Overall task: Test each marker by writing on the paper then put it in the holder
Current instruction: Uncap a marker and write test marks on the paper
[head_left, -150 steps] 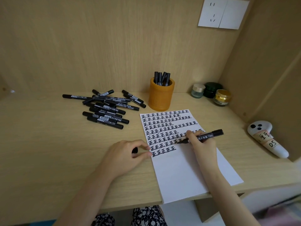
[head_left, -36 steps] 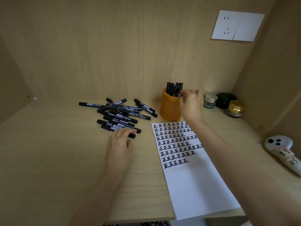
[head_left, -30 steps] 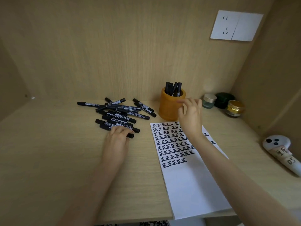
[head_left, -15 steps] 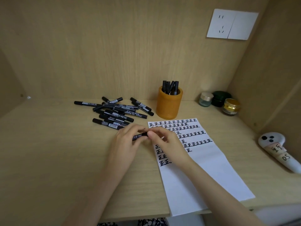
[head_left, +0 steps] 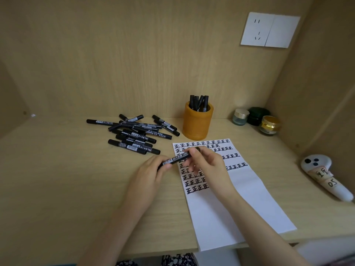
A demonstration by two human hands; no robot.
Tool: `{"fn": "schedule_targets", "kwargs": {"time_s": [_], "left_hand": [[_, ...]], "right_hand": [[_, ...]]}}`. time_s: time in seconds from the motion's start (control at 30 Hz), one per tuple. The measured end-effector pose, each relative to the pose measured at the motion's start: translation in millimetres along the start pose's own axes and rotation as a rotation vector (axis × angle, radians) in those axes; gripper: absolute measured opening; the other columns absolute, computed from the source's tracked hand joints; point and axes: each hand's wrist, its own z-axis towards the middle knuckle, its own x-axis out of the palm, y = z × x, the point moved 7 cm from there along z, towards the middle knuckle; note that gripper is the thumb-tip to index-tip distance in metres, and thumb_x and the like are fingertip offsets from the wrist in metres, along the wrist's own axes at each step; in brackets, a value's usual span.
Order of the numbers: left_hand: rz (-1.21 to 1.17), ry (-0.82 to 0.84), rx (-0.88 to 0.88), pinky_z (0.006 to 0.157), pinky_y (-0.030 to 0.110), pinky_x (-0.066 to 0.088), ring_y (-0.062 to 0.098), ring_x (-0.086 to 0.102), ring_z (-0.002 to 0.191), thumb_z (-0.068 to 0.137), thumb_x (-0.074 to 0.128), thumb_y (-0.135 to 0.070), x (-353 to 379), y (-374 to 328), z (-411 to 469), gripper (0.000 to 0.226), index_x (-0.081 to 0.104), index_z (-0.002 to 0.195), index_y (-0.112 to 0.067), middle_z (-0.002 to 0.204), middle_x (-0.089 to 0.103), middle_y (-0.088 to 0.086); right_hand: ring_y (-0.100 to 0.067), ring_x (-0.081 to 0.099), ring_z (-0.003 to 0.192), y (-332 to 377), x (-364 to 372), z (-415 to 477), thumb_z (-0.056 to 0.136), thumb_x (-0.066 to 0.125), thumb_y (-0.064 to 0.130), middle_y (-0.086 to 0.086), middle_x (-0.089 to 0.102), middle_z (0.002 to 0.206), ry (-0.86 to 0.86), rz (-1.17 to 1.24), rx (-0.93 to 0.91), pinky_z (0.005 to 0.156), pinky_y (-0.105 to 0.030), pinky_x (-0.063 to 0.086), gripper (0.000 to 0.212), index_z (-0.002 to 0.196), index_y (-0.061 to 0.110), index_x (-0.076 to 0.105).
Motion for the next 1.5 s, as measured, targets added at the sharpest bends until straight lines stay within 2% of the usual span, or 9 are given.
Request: {"fn": "schedule_targets", "kwargs": {"time_s": [0.4,0.6,0.73,0.87,1.0,1.07,1.17,1.33,1.5], "left_hand": [[-0.041,0.119,0.045,0.051,0.019,0.033,0.003,0.05,0.056,0.095,0.038,-0.045,10.6,-18.0,-13.8,0.019,0.05,0.089,-0.031,0.059,0.053,-0.02],[-0.289,0.171,-0.015,0.056,0.021,0.035,0.001,0.051,0.056,0.09,0.048,-0.05,16.7,-19.4,-17.3,0.018,0.06,0.091,-0.036,0.074,0.066,-0.012],[-0.26,0.206,0.012,0.054,0.029,0.032,0.005,0.042,0.05,0.091,0.046,-0.051,21.1,-26.9,-19.7,0.02,0.057,0.091,-0.034,0.067,0.062,-0.002],[-0.239,0.208,-0.016,0.06,0.031,0.045,0.004,0.057,0.06,0.083,0.053,-0.057,23.6,-30.5,-18.2,0.023,0.056,0.094,-0.036,0.071,0.066,-0.011],[-0.19,0.226,-0.097,0.055,0.023,0.042,-0.006,0.055,0.058,0.074,0.057,-0.065,25.0,-18.9,-23.8,0.031,0.055,0.096,-0.044,0.069,0.064,-0.012],[-0.156,0.232,-0.123,0.064,0.03,0.05,-0.006,0.059,0.068,0.074,0.059,-0.065,26.5,-9.2,-28.4,0.028,0.055,0.094,-0.046,0.084,0.068,-0.01],[-0.082,0.254,-0.117,0.08,0.039,0.053,0.001,0.064,0.08,0.072,0.057,-0.068,30.2,-3.5,-33.3,0.032,0.054,0.095,-0.046,0.095,0.071,-0.005],[0.069,0.308,-0.032,0.05,0.018,0.04,0.009,0.051,0.051,0.075,0.057,-0.064,32.0,-13.6,-35.4,0.021,0.052,0.085,-0.046,0.073,0.068,-0.003],[0.094,0.36,0.025,0.05,0.014,0.037,0.01,0.046,0.046,0.077,0.06,-0.059,33.6,-20.0,-41.0,0.022,0.059,0.091,-0.042,0.071,0.062,-0.029]], "right_hand": [[-0.009,0.05,0.049,-2.8,4.6,-12.4,0.093,0.058,0.018,-0.002,0.06,0.058,0.085,0.02,0.035,0.049,-0.019,0.041,0.014,0.084,0.008,0.063],[-0.008,0.05,0.052,0.0,-2.9,-19.4,0.085,0.059,0.028,-0.001,0.059,0.059,0.107,0.036,0.011,0.051,-0.018,0.04,0.026,0.092,0.003,0.062],[-0.012,0.046,0.046,1.6,-9.5,-23.1,0.084,0.067,0.021,-0.003,0.055,0.055,0.064,0.093,0.008,0.044,-0.02,0.036,0.011,0.081,0.011,0.063],[-0.014,0.039,0.039,-11.4,-12.3,-21.7,0.076,0.076,0.016,-0.001,0.043,0.048,0.042,0.139,0.127,0.04,-0.021,0.028,0.023,0.068,0.016,0.055],[-0.016,0.041,0.041,-19.1,-48.5,-20.0,0.091,0.059,0.008,-0.002,0.037,0.048,-0.168,0.319,0.175,0.042,-0.023,0.031,0.007,0.085,0.01,0.061],[-0.018,0.051,0.047,-20.9,-73.3,-22.1,0.095,0.055,0.019,-0.008,0.053,0.053,-0.255,0.24,0.188,0.048,-0.022,0.037,0.017,0.098,0.009,0.068],[-0.015,0.054,0.05,-20.2,-96.0,-26.8,0.092,0.061,0.026,-0.013,0.063,0.061,-0.334,0.063,0.177,0.044,-0.018,0.033,0.022,0.083,0.008,0.07],[-0.011,0.048,0.04,-22.3,-99.0,-30.6,0.086,0.071,0.018,-0.01,0.057,0.055,-0.374,-0.102,0.18,0.043,-0.015,0.035,0.023,0.071,0.003,0.062],[-0.013,0.039,0.044,-34.0,-103.3,-35.0,0.085,0.069,0.02,-0.004,0.046,0.051,-0.441,-0.248,0.221,0.048,-0.021,0.034,0.03,0.064,0.012,0.049]]}}
